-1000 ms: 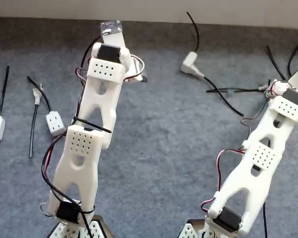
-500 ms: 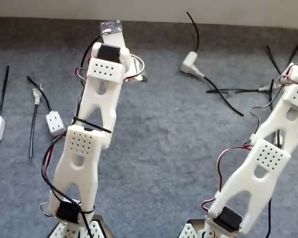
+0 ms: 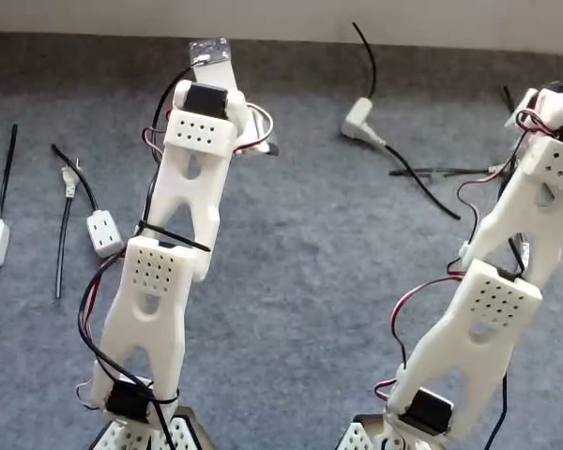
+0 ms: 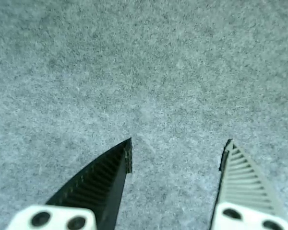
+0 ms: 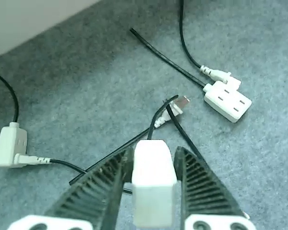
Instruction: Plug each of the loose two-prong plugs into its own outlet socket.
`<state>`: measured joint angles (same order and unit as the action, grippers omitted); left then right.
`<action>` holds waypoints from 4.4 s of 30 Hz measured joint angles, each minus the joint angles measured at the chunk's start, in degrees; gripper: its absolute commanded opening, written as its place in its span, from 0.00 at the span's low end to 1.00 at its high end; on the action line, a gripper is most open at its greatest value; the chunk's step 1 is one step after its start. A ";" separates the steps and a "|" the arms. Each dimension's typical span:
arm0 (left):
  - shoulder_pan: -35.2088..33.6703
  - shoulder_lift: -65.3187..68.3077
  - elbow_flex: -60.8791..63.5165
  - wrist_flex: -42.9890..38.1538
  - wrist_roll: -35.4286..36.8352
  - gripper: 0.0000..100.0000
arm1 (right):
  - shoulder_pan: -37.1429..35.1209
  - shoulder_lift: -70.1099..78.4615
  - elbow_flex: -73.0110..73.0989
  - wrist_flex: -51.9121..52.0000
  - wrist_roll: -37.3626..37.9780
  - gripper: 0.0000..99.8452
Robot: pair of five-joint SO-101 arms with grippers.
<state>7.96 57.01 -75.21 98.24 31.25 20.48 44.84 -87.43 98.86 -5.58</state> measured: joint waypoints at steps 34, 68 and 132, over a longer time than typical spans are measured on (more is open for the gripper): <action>-1.41 5.27 0.09 -4.84 0.00 0.30 | -40.70 -46.95 91.08 -6.95 -8.88 0.14; -1.49 5.63 -3.16 -4.84 0.00 0.30 | -36.31 -56.18 115.78 -29.27 4.92 0.31; -1.49 9.14 -3.43 -4.84 0.00 0.30 | 11.16 53.36 -4.84 -84.57 34.64 0.12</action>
<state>6.46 66.15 -78.64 93.41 31.25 31.65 98.20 -92.26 14.29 29.05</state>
